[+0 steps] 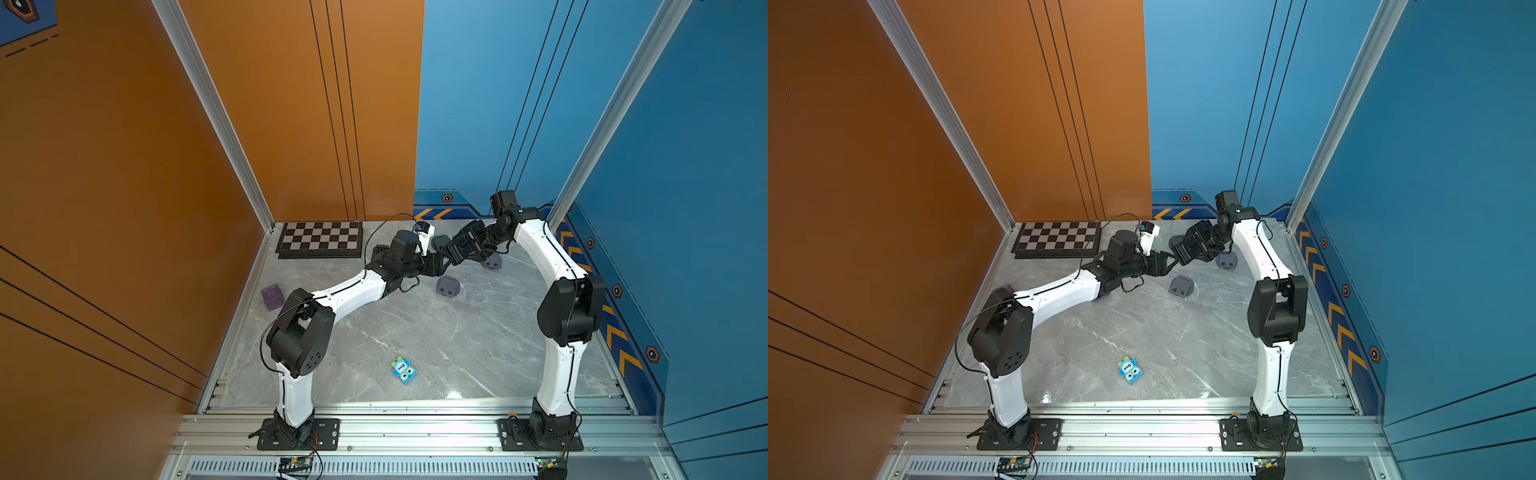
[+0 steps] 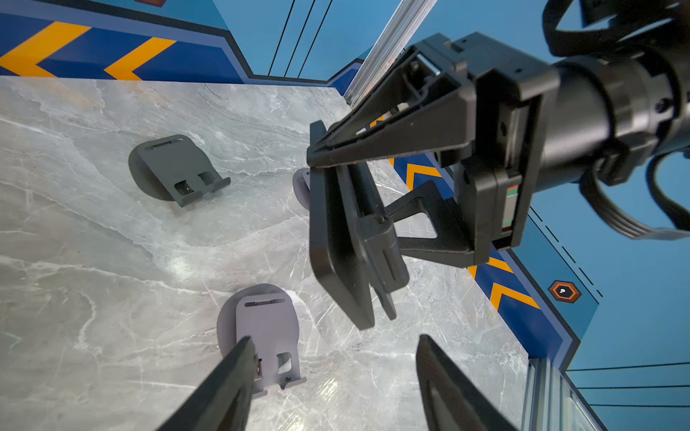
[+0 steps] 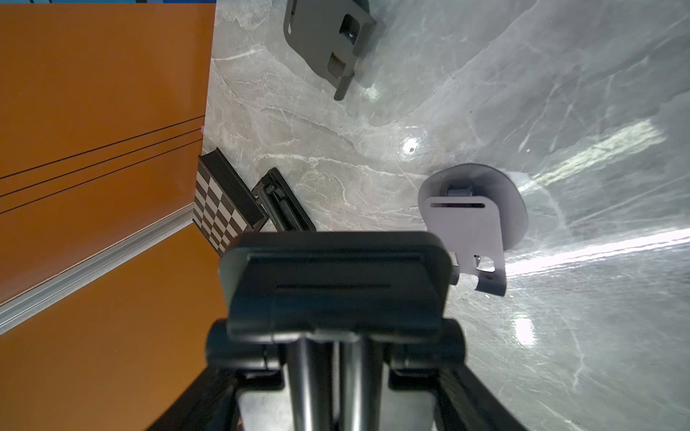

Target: Open the phone stand

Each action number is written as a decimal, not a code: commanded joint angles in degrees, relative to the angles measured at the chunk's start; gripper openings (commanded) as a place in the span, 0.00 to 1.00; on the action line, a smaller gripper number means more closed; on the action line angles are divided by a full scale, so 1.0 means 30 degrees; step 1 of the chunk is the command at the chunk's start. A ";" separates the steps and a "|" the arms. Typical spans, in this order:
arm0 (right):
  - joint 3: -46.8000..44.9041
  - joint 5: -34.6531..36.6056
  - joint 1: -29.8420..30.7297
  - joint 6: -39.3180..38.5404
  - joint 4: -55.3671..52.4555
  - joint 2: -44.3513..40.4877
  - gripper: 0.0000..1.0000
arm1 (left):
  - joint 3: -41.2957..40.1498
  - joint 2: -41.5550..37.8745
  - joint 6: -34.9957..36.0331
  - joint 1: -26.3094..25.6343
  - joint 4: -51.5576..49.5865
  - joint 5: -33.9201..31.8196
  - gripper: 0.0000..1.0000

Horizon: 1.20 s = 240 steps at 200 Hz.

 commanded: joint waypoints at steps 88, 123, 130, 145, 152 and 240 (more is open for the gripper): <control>0.0990 -0.1687 0.0566 0.0288 0.0980 -0.0581 0.17 | 0.0126 0.0621 -0.0446 0.1110 0.0432 -0.0186 0.71; 0.1093 -0.2036 0.1031 0.0031 0.1017 -0.0519 0.17 | 0.0367 0.0919 -0.0511 0.1270 0.0420 -0.0144 0.71; 0.1092 -0.2126 0.1137 -0.0026 0.1017 -0.0476 0.17 | 0.0394 0.0936 -0.0500 0.1273 0.0417 -0.0154 0.72; 0.1115 -0.2236 0.1370 -0.0064 0.1050 -0.0381 0.17 | 0.0437 0.0985 -0.0515 0.1273 0.0446 -0.0171 0.72; 0.1151 -0.2280 0.1463 -0.0099 0.1065 -0.0352 0.17 | 0.0411 0.0973 -0.0533 0.1273 0.0423 -0.0222 0.73; 0.1298 -0.2142 0.1734 -0.0411 0.1046 0.0389 0.19 | -0.0240 0.0198 -0.0458 0.1447 0.0507 -0.0247 0.85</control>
